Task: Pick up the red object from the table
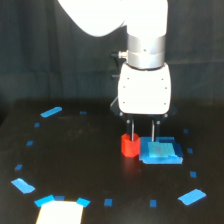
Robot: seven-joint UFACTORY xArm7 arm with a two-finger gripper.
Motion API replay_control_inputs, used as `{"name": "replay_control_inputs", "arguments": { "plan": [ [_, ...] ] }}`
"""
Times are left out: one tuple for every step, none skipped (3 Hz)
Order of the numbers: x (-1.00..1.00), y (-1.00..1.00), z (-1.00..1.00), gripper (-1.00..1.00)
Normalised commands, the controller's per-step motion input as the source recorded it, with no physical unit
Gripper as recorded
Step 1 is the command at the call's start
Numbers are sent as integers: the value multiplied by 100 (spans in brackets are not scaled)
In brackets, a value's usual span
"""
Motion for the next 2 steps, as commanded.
{"name": "replay_control_inputs", "arguments": {
  "plan": [
    [-23, 71, 5, 100],
    [27, 30, -14, 100]
  ]
}}
